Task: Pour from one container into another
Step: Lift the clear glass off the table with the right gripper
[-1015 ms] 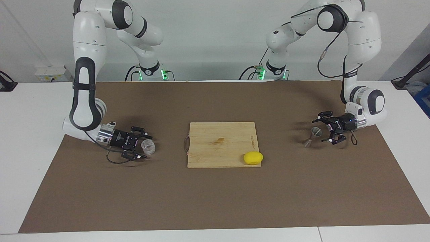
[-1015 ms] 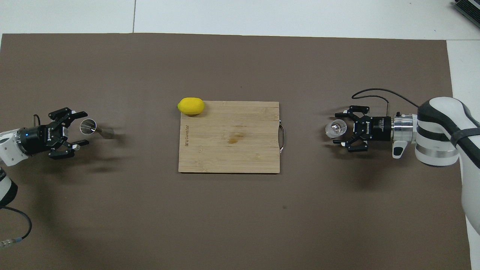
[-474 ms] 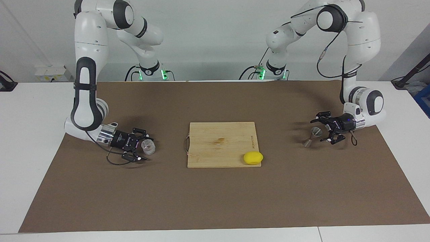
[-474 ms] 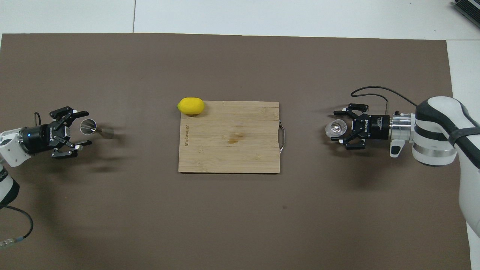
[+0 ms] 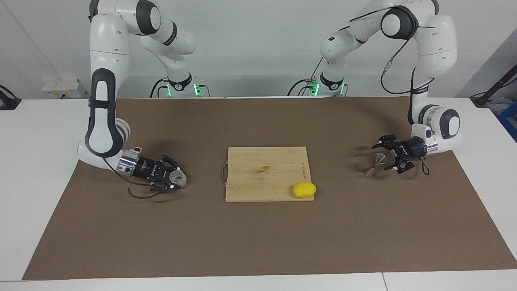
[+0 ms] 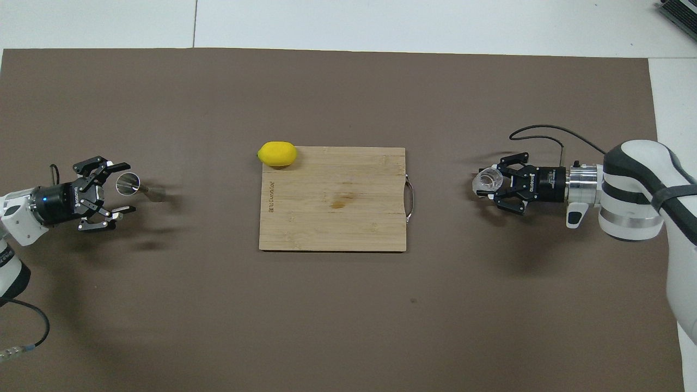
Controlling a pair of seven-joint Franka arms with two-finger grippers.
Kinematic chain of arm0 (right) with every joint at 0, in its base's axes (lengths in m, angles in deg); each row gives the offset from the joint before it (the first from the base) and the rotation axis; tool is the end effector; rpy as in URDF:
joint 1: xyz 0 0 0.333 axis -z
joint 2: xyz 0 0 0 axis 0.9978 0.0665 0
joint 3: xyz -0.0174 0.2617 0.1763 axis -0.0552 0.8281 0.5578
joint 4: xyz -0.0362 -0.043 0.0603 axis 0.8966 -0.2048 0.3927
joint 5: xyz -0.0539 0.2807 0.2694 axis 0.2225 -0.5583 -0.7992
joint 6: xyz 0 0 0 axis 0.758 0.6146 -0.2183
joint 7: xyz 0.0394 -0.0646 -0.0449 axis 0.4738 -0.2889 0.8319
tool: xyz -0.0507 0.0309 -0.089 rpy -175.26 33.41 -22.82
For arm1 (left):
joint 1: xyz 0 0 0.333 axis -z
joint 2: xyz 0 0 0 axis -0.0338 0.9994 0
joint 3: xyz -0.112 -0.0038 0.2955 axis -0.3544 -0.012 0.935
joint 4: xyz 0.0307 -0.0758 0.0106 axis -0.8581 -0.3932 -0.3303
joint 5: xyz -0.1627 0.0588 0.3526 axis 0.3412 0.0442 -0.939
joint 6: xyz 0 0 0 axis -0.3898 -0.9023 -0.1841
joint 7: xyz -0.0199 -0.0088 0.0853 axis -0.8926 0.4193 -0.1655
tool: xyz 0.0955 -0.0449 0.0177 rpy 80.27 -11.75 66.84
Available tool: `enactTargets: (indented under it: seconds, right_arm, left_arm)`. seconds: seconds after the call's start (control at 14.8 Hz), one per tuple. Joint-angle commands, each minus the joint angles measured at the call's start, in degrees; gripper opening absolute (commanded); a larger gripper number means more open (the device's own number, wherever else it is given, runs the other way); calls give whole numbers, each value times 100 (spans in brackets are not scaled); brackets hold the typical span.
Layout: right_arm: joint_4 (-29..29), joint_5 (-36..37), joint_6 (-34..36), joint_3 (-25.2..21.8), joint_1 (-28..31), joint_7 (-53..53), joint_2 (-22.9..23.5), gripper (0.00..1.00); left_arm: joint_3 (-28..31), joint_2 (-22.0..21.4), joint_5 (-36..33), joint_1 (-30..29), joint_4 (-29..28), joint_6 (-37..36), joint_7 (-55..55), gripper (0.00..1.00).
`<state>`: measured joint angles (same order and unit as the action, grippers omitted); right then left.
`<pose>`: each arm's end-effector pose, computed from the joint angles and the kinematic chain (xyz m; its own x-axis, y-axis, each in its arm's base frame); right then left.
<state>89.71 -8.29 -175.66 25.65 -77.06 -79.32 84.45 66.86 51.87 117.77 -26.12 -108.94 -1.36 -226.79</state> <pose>0.5850 -0.0511 0.2166 -0.1992 -0.4441 -0.8736 -0.9707 0.2115 0.1138 0.5502 0.1432 0.2380 0.0880 0.0098 0.9961 -0.9798 -0.1795 0.0883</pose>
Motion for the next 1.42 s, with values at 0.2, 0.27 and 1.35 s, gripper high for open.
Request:
enactTargets:
  seconds: [0.2,0.27,1.35]
  right_arm:
    - [-364,427,716,21,10,603,-67,7]
    - [-443,612,856,21,1,656,-67,7]
    - [-664,991,339,179,-263,-785,-252,0]
  left_arm:
    - [56,1,72,134,-120,52,-189,99]
    - [56,1,72,160,-129,35,-189,98]
    - [65,-16,46,55,-112,-203,-153,85]
